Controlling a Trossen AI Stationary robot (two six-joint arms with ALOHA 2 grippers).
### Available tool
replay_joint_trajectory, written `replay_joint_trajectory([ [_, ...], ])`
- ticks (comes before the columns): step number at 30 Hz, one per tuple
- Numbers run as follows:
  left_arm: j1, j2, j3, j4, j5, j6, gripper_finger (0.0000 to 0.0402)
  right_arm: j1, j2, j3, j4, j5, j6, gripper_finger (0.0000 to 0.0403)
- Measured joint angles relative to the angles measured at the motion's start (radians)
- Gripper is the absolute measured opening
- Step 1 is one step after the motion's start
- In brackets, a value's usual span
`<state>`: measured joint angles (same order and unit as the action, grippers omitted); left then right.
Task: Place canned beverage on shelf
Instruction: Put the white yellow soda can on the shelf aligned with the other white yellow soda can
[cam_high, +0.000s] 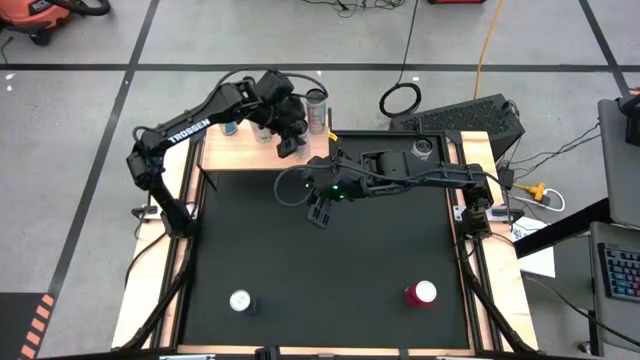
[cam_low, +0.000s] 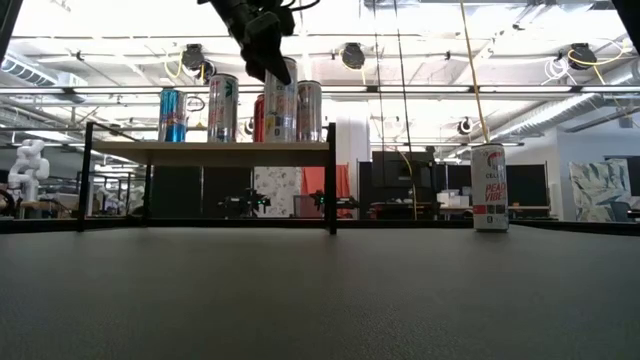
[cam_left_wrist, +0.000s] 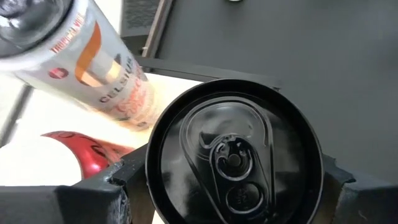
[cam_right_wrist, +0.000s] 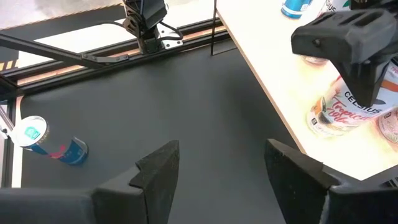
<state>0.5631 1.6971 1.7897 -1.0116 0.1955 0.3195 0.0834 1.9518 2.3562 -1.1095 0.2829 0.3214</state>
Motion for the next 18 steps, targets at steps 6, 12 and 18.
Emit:
replay_joint_trajectory([
  [6, 0.015, 0.001, 0.0, -0.004, 0.041, 0.007, 0.0277, 0.0, 0.0, 0.0, 0.0, 0.0, 0.0, 0.0217],
  [12, 0.015, 0.001, 0.0, -0.004, 0.044, 0.036, 0.0284, 0.0, 0.0, 0.0, 0.0, 0.0, 0.0, 0.0217],
  [18, 0.022, 0.001, -0.001, -0.004, 0.043, 0.052, 0.0342, 0.0, 0.0, 0.0, 0.0, 0.0, 0.0, 0.0217],
])
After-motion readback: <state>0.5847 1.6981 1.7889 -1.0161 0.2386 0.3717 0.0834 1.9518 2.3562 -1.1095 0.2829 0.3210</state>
